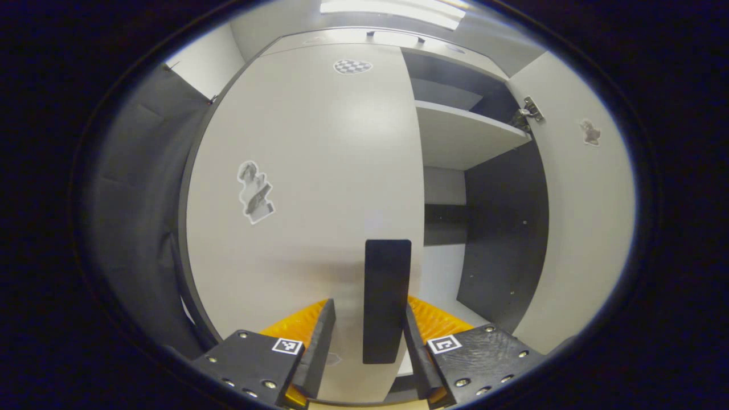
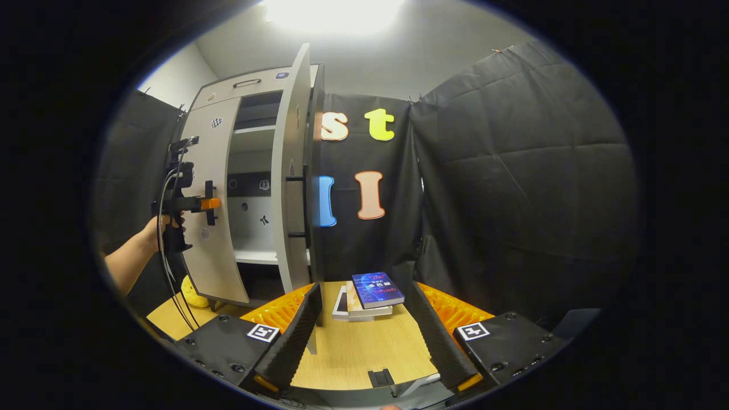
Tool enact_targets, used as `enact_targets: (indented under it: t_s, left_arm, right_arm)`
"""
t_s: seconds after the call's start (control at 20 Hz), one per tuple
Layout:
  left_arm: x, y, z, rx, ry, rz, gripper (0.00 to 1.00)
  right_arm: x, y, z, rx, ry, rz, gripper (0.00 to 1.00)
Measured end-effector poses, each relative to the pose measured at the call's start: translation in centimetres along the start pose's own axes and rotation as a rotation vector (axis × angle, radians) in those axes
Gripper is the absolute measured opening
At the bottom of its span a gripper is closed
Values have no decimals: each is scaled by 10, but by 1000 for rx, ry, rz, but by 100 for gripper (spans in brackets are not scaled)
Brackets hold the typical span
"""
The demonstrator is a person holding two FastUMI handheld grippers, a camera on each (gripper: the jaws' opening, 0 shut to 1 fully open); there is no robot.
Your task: Open the right door of the double-door shoe cabinet with the right hand, and open the left door with the left hand.
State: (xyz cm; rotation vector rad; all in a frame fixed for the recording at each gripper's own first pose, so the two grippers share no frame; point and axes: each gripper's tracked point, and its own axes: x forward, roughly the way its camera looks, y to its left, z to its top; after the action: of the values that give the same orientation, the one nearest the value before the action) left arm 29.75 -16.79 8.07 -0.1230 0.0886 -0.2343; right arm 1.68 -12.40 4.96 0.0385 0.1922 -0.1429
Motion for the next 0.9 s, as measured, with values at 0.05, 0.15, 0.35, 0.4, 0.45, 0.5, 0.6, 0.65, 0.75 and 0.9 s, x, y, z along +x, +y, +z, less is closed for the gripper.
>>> enact_targets:
  t_s: [0.05, 0.15, 0.35, 0.4, 0.45, 0.5, 0.6, 0.65, 0.75, 0.9]
  left_arm:
    - [1, -8, -2, -18, 2, -28, 57]
    - [2, -7, -7, -11, 25, -22, 43]
    - [-3, -6, -6, -20, 8, -10, 25]
    - [-5, -6, -5, -15, 6, -7, 16]
    - [-5, -6, -7, -9, 8, -13, 14]
    - [-6, -5, -6, -11, 9, -24, 13]
    - [-8, -5, -6, -23, 10, -48, 10]
    - [-11, -3, -6, -30, 7, -52, 11]
    - [-14, -1, -5, -23, -9, -60, 13]
    - [-17, 4, -5, -15, -14, -74, 14]
  right_arm:
    - [1, 0, -1, -7, -2, 0, 93]
    - [-1, 4, -1, -19, -6, 6, 98]
    - [-3, 10, -1, -59, -22, 19, 97]
    - [-3, 13, -2, -68, -20, 26, 97]
    - [-2, 16, -3, -73, -18, 33, 98]
    - [-2, 18, -3, -75, -20, 41, 98]
    - [0, 26, -2, -69, -23, 60, 98]
    - [1, 28, -1, -64, -25, 69, 98]
    - [3, 33, 3, -58, -40, 81, 98]
    - [6, 47, 6, -59, -50, 112, 98]
